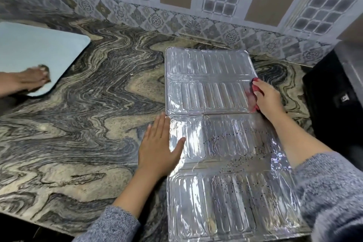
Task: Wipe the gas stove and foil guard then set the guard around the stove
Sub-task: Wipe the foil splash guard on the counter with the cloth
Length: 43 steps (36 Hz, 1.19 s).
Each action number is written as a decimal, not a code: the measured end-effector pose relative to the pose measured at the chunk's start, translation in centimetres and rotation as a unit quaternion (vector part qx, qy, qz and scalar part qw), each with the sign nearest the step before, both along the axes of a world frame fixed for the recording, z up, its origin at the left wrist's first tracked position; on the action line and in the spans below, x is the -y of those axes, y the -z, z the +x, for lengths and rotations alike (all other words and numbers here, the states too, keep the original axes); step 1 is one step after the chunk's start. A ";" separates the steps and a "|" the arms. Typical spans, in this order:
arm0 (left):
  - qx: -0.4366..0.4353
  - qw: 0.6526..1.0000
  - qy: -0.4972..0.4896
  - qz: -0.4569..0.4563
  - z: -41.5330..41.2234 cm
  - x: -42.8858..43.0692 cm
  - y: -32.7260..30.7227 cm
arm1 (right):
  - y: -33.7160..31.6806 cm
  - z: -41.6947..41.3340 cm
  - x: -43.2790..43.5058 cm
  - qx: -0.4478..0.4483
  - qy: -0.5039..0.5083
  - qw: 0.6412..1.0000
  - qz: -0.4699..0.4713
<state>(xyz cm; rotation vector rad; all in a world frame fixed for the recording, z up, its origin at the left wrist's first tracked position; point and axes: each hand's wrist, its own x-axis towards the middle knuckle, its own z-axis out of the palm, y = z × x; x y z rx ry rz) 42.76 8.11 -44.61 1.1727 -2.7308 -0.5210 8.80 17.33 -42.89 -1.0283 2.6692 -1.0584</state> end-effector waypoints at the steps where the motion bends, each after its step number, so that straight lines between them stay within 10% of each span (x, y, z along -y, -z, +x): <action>1: 0.000 1.000 0.000 0.000 0.0 0.0 0.0 | 0.0 0.0 0.0 0.005 0.024 1.000 -0.016; 25: 0.003 1.000 -0.007 0.017 0.1 -0.4 -0.5 | -12.0 4.8 -1.1 -0.072 0.092 0.973 -0.201; 43: -0.082 0.993 -0.014 0.079 0.4 0.2 -1.9 | -0.4 9.1 -11.0 -0.026 0.056 0.996 0.065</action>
